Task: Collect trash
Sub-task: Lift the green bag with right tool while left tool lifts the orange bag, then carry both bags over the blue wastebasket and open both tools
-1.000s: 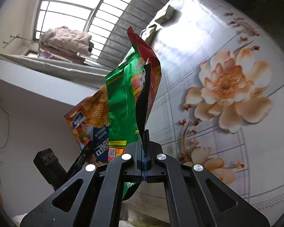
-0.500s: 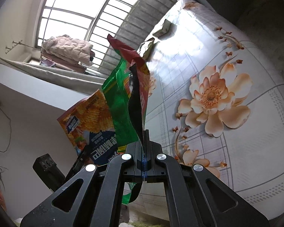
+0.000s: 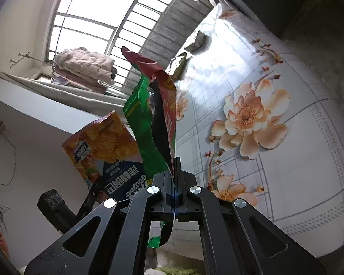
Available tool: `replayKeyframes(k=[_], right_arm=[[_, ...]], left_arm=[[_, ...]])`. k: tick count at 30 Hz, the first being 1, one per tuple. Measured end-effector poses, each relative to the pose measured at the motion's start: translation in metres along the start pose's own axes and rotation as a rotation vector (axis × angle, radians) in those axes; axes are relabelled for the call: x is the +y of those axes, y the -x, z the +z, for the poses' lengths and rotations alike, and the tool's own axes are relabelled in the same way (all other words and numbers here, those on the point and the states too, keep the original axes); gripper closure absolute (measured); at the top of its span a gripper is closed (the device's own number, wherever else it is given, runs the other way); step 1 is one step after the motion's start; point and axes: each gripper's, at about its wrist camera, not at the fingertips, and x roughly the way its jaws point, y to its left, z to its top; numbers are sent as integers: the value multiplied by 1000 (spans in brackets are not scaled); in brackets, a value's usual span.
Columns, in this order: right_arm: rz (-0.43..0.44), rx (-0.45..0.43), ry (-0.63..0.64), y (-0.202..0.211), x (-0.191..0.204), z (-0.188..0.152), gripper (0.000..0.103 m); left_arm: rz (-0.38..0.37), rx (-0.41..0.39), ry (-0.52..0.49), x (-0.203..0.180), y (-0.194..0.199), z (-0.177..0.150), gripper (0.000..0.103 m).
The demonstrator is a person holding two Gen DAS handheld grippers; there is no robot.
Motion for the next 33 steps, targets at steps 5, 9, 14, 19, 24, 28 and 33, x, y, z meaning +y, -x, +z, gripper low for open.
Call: replayKeyframes(k=[5, 9, 14, 19, 24, 28, 33], right_arm=[[11, -25, 0, 8, -7, -4, 103], [25, -51, -3, 16, -13, -7, 103], [51, -99, -15, 33, -26, -12, 103], [55, -220, -34, 78, -49, -14, 103], [4, -407, -70, 152, -83, -24, 103], [-98, -554, -135, 213, -122, -39, 103], [-233, -701, -295, 268, -188, -64, 103]], left_arm=[[6, -27, -20, -2, 8, -1, 101], [7, -50, -36, -6, 16, -2, 102], [-26, -70, -63, -20, 26, 1, 102], [-162, -76, -76, -41, 30, 15, 102], [-350, -56, -116, -88, 18, 46, 102], [-484, -16, -169, -146, -1, 65, 102], [-676, 88, -169, -221, -35, 76, 102]])
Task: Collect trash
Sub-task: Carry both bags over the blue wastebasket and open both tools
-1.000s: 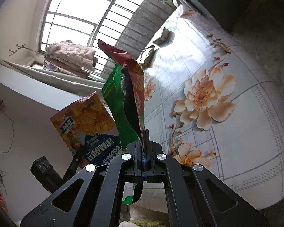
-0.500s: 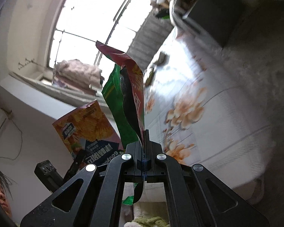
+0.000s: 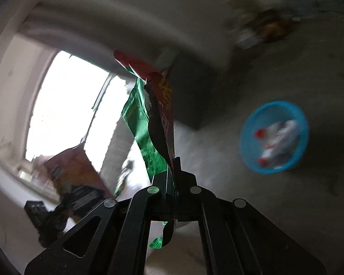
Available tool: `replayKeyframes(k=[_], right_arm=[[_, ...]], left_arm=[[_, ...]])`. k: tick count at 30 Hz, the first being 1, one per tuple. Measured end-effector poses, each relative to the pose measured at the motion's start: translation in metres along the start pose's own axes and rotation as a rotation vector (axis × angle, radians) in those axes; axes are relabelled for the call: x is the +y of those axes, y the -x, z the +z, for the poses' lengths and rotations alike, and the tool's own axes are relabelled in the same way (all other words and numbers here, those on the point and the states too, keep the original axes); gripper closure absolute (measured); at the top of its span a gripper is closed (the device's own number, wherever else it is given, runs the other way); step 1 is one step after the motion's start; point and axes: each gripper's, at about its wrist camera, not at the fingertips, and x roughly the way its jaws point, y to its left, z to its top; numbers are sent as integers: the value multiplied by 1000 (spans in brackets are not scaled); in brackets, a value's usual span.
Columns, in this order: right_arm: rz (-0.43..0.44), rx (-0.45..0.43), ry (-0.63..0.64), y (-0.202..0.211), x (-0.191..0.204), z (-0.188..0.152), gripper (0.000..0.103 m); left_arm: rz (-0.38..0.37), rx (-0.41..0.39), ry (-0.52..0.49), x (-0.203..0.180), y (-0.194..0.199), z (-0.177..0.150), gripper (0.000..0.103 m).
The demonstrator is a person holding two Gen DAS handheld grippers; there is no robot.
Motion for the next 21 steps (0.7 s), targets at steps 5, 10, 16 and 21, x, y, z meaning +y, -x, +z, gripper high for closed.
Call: replayKeyframes(k=[5, 10, 16, 21], right_arm=[[-109, -48, -159, -6, -75, 7, 103], [-206, 28, -286, -64, -145, 9, 103], [-244, 110, -396, -166, -203, 9, 99], [-318, 185, -460, -236, -245, 12, 59]], left_arm=[[-120, 104, 20, -29, -82, 6, 102], [-180, 221, 79, -37, -158, -6, 102], [-195, 369, 217, -15, -227, -23, 102], [-213, 509, 381, 5, -301, -36, 102]])
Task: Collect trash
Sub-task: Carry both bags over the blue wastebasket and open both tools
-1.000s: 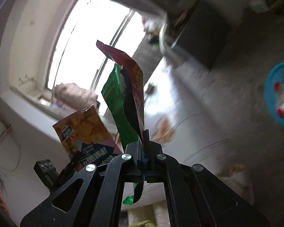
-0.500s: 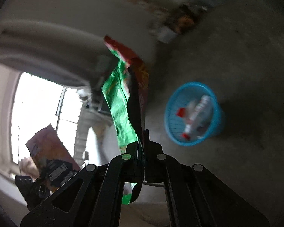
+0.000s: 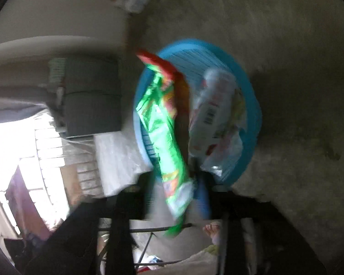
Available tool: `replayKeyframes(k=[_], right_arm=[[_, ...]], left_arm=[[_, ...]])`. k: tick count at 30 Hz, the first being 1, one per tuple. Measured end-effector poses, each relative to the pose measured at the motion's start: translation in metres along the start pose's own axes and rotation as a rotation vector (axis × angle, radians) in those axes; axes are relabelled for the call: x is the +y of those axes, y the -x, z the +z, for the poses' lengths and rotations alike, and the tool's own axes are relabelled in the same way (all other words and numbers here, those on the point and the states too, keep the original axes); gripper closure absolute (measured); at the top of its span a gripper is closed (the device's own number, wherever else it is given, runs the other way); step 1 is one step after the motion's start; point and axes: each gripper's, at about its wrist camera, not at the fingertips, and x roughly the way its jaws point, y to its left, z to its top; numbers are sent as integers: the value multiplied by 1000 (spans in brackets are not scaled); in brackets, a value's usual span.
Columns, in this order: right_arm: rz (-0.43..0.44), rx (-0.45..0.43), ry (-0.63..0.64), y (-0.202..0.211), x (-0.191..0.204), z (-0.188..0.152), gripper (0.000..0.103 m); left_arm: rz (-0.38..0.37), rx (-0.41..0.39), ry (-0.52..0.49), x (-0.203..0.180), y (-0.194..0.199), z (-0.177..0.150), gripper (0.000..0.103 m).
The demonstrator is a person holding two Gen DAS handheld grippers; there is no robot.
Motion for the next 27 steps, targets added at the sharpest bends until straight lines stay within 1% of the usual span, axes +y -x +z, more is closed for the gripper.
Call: replayKeyframes(k=[1, 3, 4, 5, 10, 12, 13, 14, 15, 16, 17, 18, 20, 23, 25, 27], right_arm=[[-12, 1, -22, -9, -5, 3, 59], [29, -9, -60, -13, -13, 5, 56], [62, -25, -77, -11, -18, 6, 50], [94, -49, -89, -7, -23, 6, 46], [148, -125, -148, 25, -58, 5, 45], [157, -144, -166, 36, -69, 0, 45], [161, -153, -169, 43, -73, -4, 45], [159, -162, -170, 48, -79, -9, 44], [151, -169, -173, 54, -87, -13, 44], [145, -171, -175, 56, -90, -16, 44], [137, -170, -176, 59, -95, -19, 44], [129, -168, -175, 65, -94, -21, 44], [114, -168, -174, 77, -96, -27, 44], [103, -161, -166, 86, -93, -40, 44], [118, -149, -178, 89, -90, -46, 44], [128, -142, -170, 98, -79, -52, 44]], left_arm=[[-4, 23, 26, 4, -13, 4, 102], [0, 65, 89, 13, -42, 15, 102], [-1, 77, 106, 15, -52, 18, 102], [1, 94, 131, 19, -66, 23, 102], [4, 138, 266, 34, -126, 33, 102], [24, 157, 334, 43, -155, 34, 102], [43, 172, 375, 51, -171, 33, 99], [52, 198, 399, 58, -178, 31, 92], [85, 239, 431, 67, -191, 27, 88], [121, 282, 457, 74, -203, 23, 79], [135, 303, 477, 80, -206, 19, 74], [143, 306, 490, 83, -206, 16, 71], [160, 298, 503, 85, -202, 13, 63], [144, 300, 482, 79, -191, 16, 59], [135, 298, 453, 65, -177, 20, 57], [114, 287, 422, 55, -162, 22, 55]])
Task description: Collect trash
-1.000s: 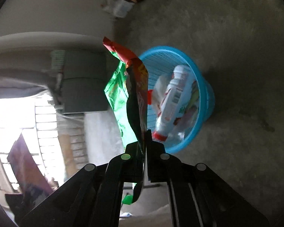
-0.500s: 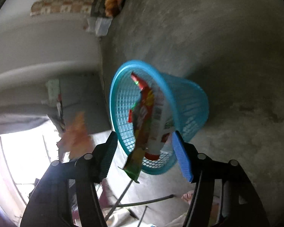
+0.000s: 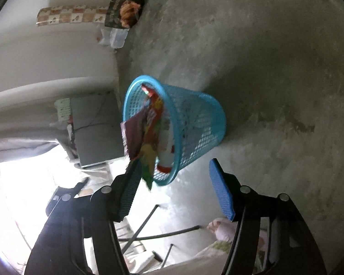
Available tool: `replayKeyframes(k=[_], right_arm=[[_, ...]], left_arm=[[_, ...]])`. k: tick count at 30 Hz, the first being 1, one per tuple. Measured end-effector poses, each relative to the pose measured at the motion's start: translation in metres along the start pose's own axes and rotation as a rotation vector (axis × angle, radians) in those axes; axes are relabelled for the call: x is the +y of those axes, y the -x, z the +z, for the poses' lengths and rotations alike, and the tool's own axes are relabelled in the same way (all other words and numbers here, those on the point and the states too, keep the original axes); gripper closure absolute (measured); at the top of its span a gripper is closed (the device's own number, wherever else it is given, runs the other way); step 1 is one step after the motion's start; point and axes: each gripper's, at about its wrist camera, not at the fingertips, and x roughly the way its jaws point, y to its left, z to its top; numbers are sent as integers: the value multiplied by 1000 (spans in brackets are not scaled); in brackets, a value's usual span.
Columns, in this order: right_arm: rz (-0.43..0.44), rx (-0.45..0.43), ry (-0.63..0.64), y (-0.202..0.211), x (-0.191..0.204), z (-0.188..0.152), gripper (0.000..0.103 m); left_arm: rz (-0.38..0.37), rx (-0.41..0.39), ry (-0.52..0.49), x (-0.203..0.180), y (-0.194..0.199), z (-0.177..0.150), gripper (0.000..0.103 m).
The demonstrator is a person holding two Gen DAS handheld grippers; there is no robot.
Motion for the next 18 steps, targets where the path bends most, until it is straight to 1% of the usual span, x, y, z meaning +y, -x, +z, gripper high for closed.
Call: replayKeyframes(k=[2, 3, 4, 5, 6, 7, 8, 10, 11, 13, 14, 15, 16, 17, 18], right_arm=[[6, 10, 36, 9, 15, -8, 44], [-1, 17, 73, 12, 26, -13, 44], [-11, 22, 112, 15, 36, -19, 44], [-21, 29, 171, 18, 51, -27, 44], [-26, 33, 217, 23, 63, -36, 44], [-35, 40, 275, 27, 77, -46, 44], [-44, 46, 324, 31, 88, -55, 44], [-68, 53, 461, 41, 120, -83, 44], [-66, 53, 547, 49, 139, -103, 44], [-58, 59, 695, 62, 169, -142, 43], [-58, 60, 770, 68, 182, -164, 40], [-58, 61, 836, 72, 193, -182, 38], [-54, 61, 898, 77, 202, -200, 34], [-52, 61, 995, 82, 214, -231, 28], [-57, 61, 1051, 84, 220, -249, 25]], left_arm=[[-62, 12, -30, -13, 24, -13, 52], [-124, 33, -55, -21, 38, -22, 52], [-168, 49, -84, -26, 49, -29, 50], [-216, 66, -147, -35, 69, -44, 48], [-240, 64, -222, -42, 92, -60, 47], [-249, 50, -270, -46, 109, -72, 42], [-250, 20, -346, -47, 137, -90, 39], [-244, -58, -466, -41, 190, -126, 36], [-228, -97, -511, -35, 210, -141, 32], [-161, -214, -591, -17, 251, -175, 26], [-104, -300, -639, -4, 273, -198, 21], [-31, -391, -680, 10, 293, -222, 18], [25, -478, -705, 24, 309, -246, 14], [52, -536, -717, 36, 319, -263, 11], [80, -605, -714, 53, 331, -285, 10]])
